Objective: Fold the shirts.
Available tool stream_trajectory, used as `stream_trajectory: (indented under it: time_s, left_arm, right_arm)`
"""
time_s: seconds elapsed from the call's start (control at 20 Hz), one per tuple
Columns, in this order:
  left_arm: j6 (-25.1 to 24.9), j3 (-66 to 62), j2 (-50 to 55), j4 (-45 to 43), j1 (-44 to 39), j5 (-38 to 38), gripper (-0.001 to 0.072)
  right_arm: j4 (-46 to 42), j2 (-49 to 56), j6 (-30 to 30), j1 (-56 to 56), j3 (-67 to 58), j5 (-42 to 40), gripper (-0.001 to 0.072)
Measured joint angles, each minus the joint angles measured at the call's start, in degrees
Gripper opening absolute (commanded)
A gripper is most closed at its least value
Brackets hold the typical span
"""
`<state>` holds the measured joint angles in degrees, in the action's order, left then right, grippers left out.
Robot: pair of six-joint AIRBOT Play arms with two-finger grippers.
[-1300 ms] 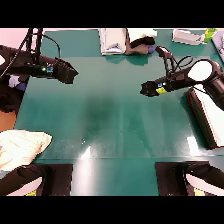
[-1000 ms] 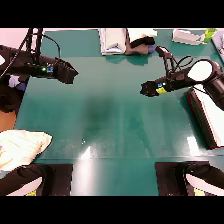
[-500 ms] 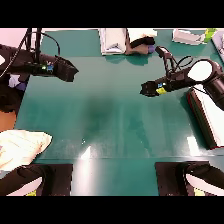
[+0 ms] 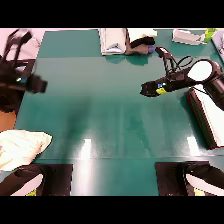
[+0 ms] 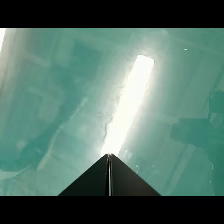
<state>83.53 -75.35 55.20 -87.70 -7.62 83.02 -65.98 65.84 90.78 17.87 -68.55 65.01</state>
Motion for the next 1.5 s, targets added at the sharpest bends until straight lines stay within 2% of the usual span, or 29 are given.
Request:
stream_trajectory:
  time_s: [0.05,0.1,0.15,0.2,0.35,0.6,0.65,0.7,0.75,0.8,0.95,1.1,1.5]
  left_arm:
    - [0.1,3.0,-1.5,-1.6,2.6,2.0,0.0028]
    - [0.2,6.5,-3.1,-3.3,5.3,3.7,0.0072]
    - [0.2,10.1,-4.4,-4.7,7.7,5.2,0.043]
    - [0.4,13.9,-5.5,-5.9,10.1,6.0,0.0643]
    - [1.4,24.3,-7.4,-8.5,14.6,6.3,0.064]
    - [3.1,37.8,-8.3,-10.9,17.0,1.9,0.0638]
    - [3.3,39.5,-8.4,-11.0,17.1,1.1,0.0592]
    - [3.7,40.8,-8.5,-11.3,17.2,0.5,0.0314]
    - [4.2,41.7,-8.5,-11.5,17.4,0.2,0.0089]
    - [4.5,42.4,-8.5,-11.4,17.4,0.3,0.0026]
    - [4.8,41.1,-8.7,-11.3,17.5,1.0,0.0024]
    - [4.7,31.8,-11.0,-9.1,15.3,1.2,0.0023]
    - [4.4,-5.3,-11.6,-5.3,-8.0,-0.7,0.0022]
  right_arm:
    - [0.0,0.0,0.0,0.0,0.0,0.0,0.0024]
    - [0.0,0.0,0.0,0.0,0.0,0.0,0.0024]
    - [0.0,0.0,0.0,0.0,0.0,0.0,0.0024]
    - [0.0,0.0,0.0,0.0,0.0,0.0,0.0024]
    - [0.0,0.0,0.0,0.0,0.0,-0.2,0.0024]
    - [0.0,0.0,0.0,0.0,0.0,-0.3,0.0024]
    - [0.0,0.0,0.0,0.0,0.0,-0.4,0.0024]
    - [0.0,0.0,0.0,0.0,0.0,-0.4,0.0024]
    - [0.0,0.0,0.0,0.0,0.0,-0.5,0.0024]
    - [0.0,0.0,0.0,0.0,0.0,-0.5,0.0023]
    - [0.0,-0.6,0.0,0.0,0.0,-1.1,0.0023]
    - [0.1,-3.2,0.0,0.0,-0.9,-2.6,0.0023]
    - [0.0,-8.9,0.0,-0.7,-15.4,-4.9,0.0023]
